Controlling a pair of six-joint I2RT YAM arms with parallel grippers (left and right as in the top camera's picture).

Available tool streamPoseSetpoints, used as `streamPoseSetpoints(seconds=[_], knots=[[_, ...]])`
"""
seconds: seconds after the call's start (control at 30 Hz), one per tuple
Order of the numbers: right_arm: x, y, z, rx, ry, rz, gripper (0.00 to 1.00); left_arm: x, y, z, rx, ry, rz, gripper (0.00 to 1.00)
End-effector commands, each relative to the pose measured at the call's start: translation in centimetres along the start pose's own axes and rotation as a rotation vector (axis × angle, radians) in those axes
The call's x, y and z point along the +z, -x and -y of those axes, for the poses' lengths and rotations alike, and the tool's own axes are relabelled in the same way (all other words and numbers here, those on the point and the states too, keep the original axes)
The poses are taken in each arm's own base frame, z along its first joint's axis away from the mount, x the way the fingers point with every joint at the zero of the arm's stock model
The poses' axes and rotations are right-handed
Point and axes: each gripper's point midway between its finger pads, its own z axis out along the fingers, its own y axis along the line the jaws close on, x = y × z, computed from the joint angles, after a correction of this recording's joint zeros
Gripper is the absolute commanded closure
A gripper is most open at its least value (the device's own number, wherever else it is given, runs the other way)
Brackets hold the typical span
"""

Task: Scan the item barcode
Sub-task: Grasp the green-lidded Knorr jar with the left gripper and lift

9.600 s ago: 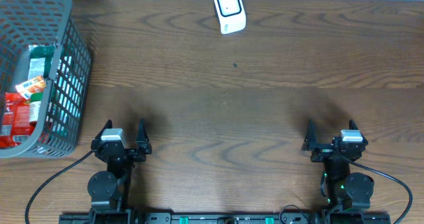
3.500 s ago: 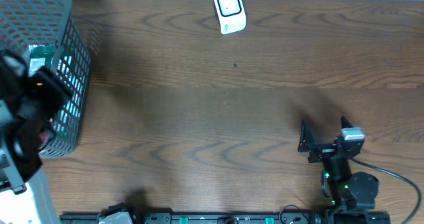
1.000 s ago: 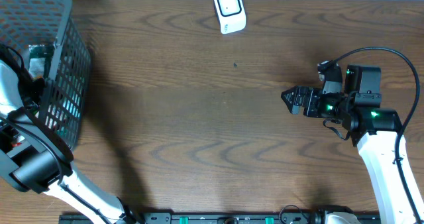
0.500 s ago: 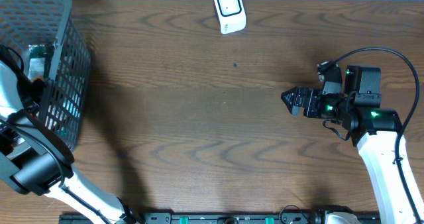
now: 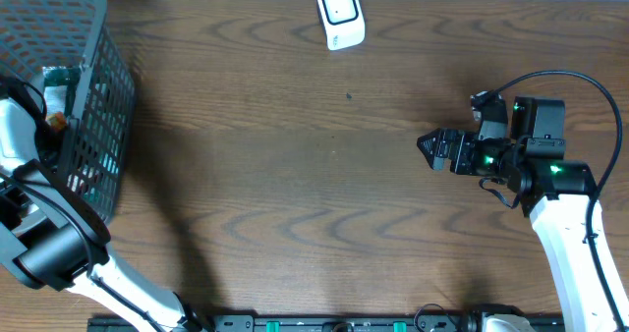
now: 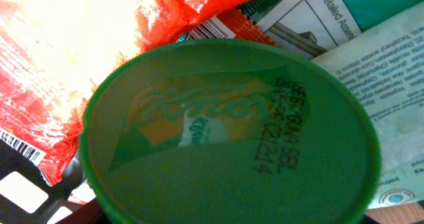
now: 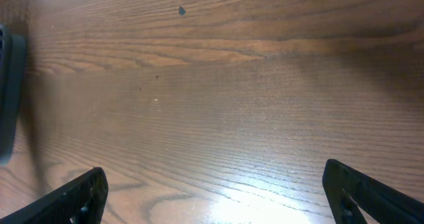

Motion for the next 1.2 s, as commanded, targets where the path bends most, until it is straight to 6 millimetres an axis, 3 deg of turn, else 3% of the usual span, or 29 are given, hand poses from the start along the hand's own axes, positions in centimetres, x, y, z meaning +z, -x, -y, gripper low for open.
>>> streamPoseSetpoints(seconds=[0.0,0.1,0.23,0.43,0.53,0.63,0.73,0.83,0.87,0.93,1.03,1.17], knots=[[-0.2,0.5,-0.4,-0.004,0.011,0.009,0.01,-1.9,1.2,-0.2,-0.011,-0.005,0.064,0.42],[-0.2,0.5,-0.4,-0.004,0.012,0.01,0.01,-4.2,2.3,-0.2,-0.017,-0.019,0.13,0.44],[-0.2,0.5,-0.4,-0.004,0.012,0.009,0.01,-9.4,4.0,-0.3,-0.032,-0.052,0.28,0.44],[-0.2,0.5,-0.4,-0.004,0.012,0.01,0.01,-20.9,5.3,-1.0,-0.063,-0.127,0.618,0.45],[-0.2,0.5,-0.4,-0.004,0.012,0.01,0.01,-27.5,4.2,-1.2,-0.067,-0.203,0.81,0.45],[-0.2,0.6,-0.4,-0.006,0.012,0.015,0.01,-33.0,1.5,0.4,-0.017,-0.344,0.94,0.45],[-0.3,1.0,-0.5,-0.014,0.015,0.03,0.01,-36.2,-1.8,3.1,0.049,-0.506,0.976,0.45],[-0.3,1.4,-0.6,-0.023,0.018,0.048,0.01,-37.8,-5.8,7.0,0.171,-0.651,0.939,0.46],[-0.3,1.6,-0.6,-0.027,0.019,0.056,0.01,-37.5,-8.6,9.6,0.244,-0.703,0.876,0.46],[-0.3,1.7,-0.6,-0.028,0.02,0.058,0.01,-36.7,-11.3,12.4,0.342,-0.732,0.8,0.46],[-0.3,1.7,-0.5,-0.028,0.012,0.059,0.01,-34.6,-15.2,16.8,0.485,-0.76,0.669,0.46],[-0.3,1.8,0.8,-0.019,-0.063,0.065,0.01,-30.0,-19.6,22.3,0.606,-0.725,0.49,0.46]])
